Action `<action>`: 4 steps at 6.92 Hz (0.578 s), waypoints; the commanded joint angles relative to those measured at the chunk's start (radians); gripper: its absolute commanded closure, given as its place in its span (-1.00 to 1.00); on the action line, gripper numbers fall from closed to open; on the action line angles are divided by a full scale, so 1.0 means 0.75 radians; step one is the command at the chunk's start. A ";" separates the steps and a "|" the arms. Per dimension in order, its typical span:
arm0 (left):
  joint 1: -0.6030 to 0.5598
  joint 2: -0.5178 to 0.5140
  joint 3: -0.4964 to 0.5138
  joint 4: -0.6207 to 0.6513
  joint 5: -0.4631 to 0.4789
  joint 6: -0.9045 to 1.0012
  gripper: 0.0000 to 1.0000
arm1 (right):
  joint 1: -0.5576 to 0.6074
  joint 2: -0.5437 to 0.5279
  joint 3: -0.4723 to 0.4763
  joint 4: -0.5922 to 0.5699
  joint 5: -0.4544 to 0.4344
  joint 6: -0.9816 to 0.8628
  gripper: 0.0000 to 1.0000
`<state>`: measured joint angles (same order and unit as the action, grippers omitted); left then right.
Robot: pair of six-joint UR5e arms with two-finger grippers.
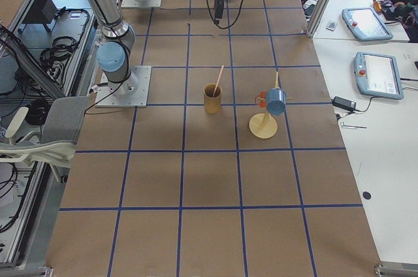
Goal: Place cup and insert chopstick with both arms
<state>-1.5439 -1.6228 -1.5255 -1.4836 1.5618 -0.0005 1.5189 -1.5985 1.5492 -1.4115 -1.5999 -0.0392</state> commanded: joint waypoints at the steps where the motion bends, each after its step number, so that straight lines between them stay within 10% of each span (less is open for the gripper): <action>1: 0.035 -0.002 -0.025 0.002 0.004 0.167 -1.00 | 0.002 0.000 0.000 -0.014 0.002 0.001 -1.00; 4: 0.292 -0.017 -0.315 0.262 -0.004 0.353 -1.00 | -0.202 0.023 0.004 0.000 -0.002 -0.017 -1.00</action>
<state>-1.4250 -1.6306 -1.6663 -1.3481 1.5626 0.1800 1.4431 -1.5875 1.5511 -1.4168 -1.5981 -0.0503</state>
